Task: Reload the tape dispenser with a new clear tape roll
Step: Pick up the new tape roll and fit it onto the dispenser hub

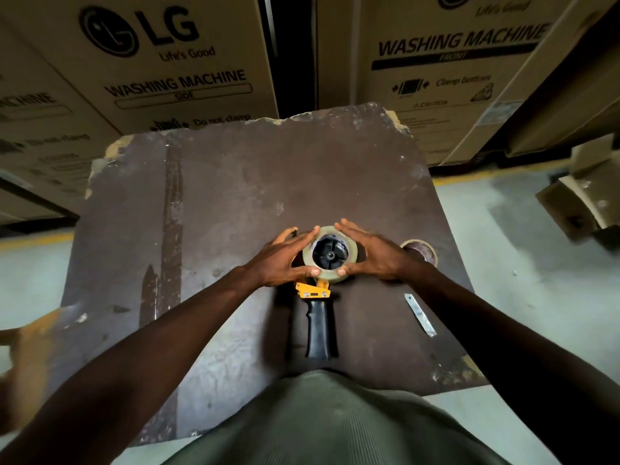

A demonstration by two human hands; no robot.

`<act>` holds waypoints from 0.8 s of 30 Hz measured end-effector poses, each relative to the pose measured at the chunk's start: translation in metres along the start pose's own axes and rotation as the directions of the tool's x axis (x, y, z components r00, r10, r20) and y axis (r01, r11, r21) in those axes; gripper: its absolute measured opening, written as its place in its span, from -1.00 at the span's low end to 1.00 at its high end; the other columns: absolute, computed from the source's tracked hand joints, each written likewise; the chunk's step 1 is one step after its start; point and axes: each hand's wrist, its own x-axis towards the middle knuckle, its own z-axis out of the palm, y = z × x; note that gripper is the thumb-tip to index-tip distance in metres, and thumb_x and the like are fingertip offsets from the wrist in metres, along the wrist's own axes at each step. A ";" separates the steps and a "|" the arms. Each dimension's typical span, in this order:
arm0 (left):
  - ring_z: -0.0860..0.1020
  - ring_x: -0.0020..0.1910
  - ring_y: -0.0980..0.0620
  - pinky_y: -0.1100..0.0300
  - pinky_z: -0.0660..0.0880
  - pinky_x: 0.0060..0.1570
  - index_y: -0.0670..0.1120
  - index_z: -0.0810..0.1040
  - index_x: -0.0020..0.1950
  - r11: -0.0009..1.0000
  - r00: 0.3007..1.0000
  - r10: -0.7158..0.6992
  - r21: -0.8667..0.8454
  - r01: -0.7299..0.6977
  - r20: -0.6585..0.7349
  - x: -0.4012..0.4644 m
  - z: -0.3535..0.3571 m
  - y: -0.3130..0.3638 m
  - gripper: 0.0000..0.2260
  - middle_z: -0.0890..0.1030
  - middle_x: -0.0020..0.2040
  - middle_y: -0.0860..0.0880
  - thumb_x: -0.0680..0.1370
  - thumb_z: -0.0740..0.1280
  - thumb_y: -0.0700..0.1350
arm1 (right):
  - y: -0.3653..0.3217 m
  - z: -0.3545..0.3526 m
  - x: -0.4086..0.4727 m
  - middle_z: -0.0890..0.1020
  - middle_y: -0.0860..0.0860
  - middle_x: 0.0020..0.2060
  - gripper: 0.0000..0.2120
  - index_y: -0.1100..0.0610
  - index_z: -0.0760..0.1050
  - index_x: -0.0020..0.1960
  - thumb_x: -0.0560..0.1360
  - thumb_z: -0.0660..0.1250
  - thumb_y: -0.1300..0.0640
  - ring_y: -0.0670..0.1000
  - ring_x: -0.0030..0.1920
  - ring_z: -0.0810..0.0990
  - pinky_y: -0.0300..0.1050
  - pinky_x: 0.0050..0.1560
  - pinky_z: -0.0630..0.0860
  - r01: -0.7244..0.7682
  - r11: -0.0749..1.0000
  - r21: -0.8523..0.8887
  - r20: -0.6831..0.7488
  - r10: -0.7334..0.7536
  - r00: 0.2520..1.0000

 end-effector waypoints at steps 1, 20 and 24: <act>-0.04 0.60 -0.08 -0.24 0.14 0.47 0.23 -0.12 0.59 1.000 1.000 0.000 0.026 0.000 0.000 0.000 0.000 0.000 -0.17 0.16 0.60 0.14 0.47 0.26 0.39 | 0.001 0.000 0.000 0.15 0.02 0.60 -0.03 0.01 0.10 0.61 0.37 0.55 -0.15 -0.13 0.56 0.08 -0.14 0.57 0.07 0.014 1.000 -0.019 0.004 -0.014 1.000; -0.07 0.59 -0.01 -0.45 0.01 0.31 0.23 -0.12 0.59 0.965 0.999 -0.048 0.258 0.048 -0.007 0.015 0.011 -0.001 -0.13 0.18 0.59 0.15 0.40 0.14 0.52 | 0.024 0.014 0.005 0.18 -0.04 0.59 -0.01 -0.05 0.04 0.61 0.37 0.50 -0.25 -0.11 0.56 0.12 -0.06 0.57 0.17 -0.017 0.998 0.054 0.040 0.014 0.999; -0.13 0.59 0.00 -0.51 -0.15 0.30 0.19 -0.07 0.60 0.947 0.999 -0.038 0.319 0.042 -0.018 0.016 0.010 0.003 -0.13 0.22 0.58 0.15 0.40 0.13 0.51 | 0.027 0.018 0.005 0.18 0.01 0.59 -0.02 -0.06 0.03 0.61 0.38 0.50 -0.22 -0.07 0.58 0.12 -0.04 0.57 0.17 -0.016 0.999 0.049 0.038 0.014 0.999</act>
